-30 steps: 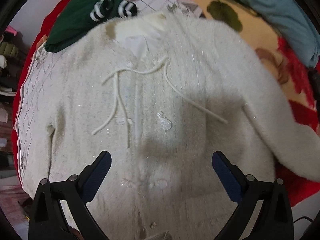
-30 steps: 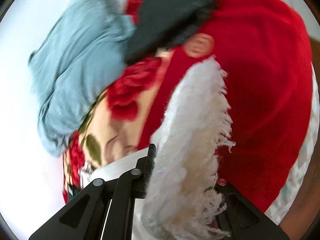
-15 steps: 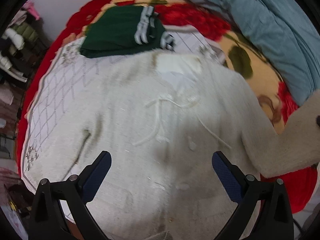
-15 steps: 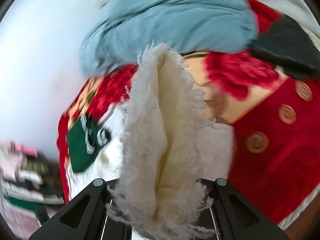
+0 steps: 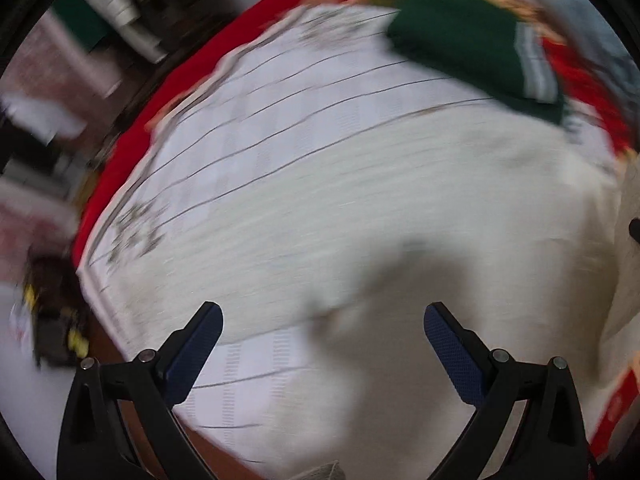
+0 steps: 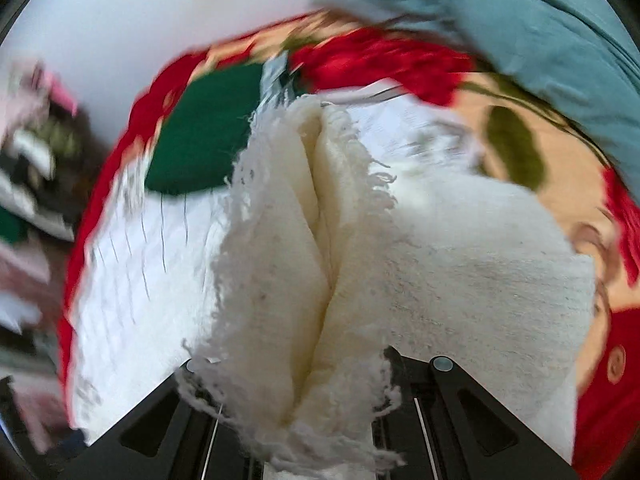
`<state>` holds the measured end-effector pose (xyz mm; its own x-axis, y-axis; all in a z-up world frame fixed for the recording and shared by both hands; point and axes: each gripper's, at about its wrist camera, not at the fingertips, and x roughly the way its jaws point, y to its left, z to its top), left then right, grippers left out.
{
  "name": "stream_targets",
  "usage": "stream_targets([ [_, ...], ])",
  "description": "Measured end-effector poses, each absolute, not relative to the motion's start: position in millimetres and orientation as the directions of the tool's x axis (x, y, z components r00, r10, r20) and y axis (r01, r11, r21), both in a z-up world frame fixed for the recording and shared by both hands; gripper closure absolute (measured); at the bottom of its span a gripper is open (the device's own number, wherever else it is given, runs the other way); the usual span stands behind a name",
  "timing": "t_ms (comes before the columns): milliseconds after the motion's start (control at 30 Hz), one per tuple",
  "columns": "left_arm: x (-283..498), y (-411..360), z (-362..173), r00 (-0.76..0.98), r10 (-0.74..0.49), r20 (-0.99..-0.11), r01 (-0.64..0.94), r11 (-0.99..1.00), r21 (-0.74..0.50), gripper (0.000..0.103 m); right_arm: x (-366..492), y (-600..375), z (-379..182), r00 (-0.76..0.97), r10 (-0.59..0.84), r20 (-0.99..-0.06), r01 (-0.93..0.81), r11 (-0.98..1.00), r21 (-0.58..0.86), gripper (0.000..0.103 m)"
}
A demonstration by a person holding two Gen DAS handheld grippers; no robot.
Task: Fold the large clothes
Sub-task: 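Lift the cuff with the right tool and fold the sleeve across the body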
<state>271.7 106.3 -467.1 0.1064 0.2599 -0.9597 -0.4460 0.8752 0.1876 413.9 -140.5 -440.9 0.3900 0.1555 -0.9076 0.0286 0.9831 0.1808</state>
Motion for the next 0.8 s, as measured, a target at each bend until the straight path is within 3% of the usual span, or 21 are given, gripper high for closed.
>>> stream_targets([
  [167, 233, 160, -494, 0.010, 0.331, -0.943, -0.503, 0.817, 0.281, 0.000, 422, -43, -510, 0.294, 0.096, -0.951, -0.115, 0.991, 0.064, 0.096],
  [433, 204, 206, -511, -0.067, 0.324, -0.944, -0.583, 0.755, 0.300, 0.000, 418, 24, -558, 0.223, 0.008, -0.975, -0.251, 0.967, -0.049, 0.094],
  [533, 192, 219, -515, -0.094, 0.262, -0.961, -0.641, 0.722, 0.259, 0.000, 423, 14, -553, 0.117, 0.136, -0.984, -0.236, 0.966, 0.106, 0.077],
  [600, 181, 230, -521, -0.101, 0.180, -0.979, -0.696, 0.691, 0.198, 0.000, 421, -12, -533, 0.049, 0.401, -0.915, -0.164, 0.906, 0.389, 0.034],
  [700, 160, 248, -532, -0.067, 0.045, -0.997, -0.791, 0.606, 0.081, 0.001, 406, -54, -509, 0.058, 0.574, -0.817, -0.049, 0.819, 0.572, 0.025],
  [800, 142, 268, -553, -0.014, -0.101, -0.995, -0.872, 0.488, -0.037, 0.001, 386, -89, -501, 0.077, 0.560, -0.825, 0.041, 0.825, 0.564, 0.025],
])
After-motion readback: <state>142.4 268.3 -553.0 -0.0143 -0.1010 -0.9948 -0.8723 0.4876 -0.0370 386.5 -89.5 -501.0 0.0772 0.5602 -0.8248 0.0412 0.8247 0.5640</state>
